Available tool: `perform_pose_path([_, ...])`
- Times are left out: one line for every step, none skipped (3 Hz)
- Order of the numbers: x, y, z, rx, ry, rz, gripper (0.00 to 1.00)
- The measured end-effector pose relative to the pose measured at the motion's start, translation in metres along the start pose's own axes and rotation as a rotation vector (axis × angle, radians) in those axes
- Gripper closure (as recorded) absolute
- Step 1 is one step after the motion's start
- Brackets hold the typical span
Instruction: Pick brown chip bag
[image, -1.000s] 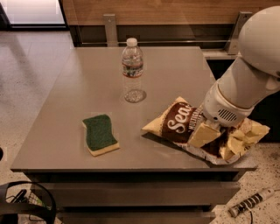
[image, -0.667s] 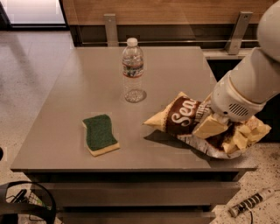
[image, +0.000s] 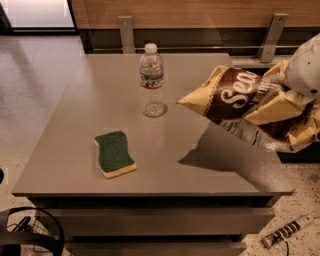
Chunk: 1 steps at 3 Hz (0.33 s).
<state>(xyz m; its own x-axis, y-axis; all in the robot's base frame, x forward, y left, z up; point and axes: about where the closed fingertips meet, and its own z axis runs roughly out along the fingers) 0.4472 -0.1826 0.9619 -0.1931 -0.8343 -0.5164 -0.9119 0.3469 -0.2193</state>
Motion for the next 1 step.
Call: perform_pose_path([-0.0205, -0.0085, -0.0241, 0.027, -0.085, -0.071, 1.00])
